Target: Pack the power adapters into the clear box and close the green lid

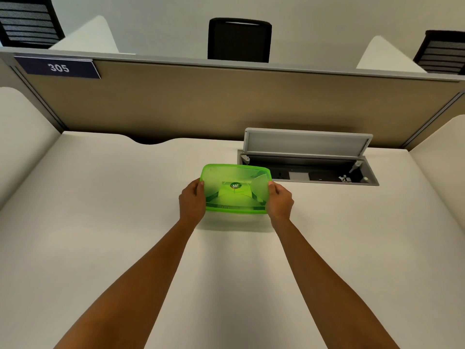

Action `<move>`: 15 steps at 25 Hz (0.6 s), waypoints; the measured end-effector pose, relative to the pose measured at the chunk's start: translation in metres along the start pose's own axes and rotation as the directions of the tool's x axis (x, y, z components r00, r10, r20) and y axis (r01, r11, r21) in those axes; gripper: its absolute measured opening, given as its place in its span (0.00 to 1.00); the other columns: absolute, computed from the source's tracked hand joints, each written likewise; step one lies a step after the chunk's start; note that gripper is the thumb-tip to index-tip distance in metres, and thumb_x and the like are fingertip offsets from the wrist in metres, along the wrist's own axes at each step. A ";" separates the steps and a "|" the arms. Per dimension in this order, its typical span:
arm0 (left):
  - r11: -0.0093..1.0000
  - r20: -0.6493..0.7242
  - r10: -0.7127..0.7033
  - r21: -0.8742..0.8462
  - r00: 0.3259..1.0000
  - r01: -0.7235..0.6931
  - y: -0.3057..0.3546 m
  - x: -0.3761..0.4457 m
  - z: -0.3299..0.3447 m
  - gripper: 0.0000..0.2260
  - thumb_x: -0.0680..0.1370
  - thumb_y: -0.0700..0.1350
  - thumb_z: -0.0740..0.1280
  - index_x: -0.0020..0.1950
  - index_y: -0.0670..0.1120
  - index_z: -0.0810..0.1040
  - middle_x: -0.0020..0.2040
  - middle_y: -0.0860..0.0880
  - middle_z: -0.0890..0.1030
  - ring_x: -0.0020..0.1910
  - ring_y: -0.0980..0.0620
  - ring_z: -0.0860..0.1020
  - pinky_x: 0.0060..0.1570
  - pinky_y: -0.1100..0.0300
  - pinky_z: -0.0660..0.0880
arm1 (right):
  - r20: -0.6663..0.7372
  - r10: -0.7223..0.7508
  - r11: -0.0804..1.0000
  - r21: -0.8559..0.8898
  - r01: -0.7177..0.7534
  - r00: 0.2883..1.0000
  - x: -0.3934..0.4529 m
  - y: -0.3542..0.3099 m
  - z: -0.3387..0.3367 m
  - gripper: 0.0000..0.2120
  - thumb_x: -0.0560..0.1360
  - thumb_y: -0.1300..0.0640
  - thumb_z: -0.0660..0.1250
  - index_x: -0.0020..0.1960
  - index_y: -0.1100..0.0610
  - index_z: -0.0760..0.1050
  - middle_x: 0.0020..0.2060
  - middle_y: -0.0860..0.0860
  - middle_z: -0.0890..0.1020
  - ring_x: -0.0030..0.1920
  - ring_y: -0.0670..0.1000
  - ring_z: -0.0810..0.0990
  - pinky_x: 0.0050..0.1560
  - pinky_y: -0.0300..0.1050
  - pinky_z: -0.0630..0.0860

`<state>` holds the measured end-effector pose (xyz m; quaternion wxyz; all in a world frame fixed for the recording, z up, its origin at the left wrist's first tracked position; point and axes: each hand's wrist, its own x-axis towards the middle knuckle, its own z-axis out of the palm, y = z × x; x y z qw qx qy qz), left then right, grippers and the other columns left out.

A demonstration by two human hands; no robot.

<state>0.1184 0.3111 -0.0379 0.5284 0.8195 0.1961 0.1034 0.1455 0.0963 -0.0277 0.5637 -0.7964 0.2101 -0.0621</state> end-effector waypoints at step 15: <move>0.844 -0.025 0.313 0.466 0.950 -0.266 0.027 -0.061 -0.065 0.25 0.83 0.53 0.54 0.78 0.44 0.62 0.77 0.45 0.66 0.79 0.47 0.59 0.78 0.49 0.54 | 0.232 -0.562 0.659 -0.454 0.600 0.794 -0.091 -0.042 -0.001 0.31 0.81 0.42 0.54 0.77 0.59 0.58 0.77 0.54 0.63 0.78 0.54 0.56 0.78 0.49 0.55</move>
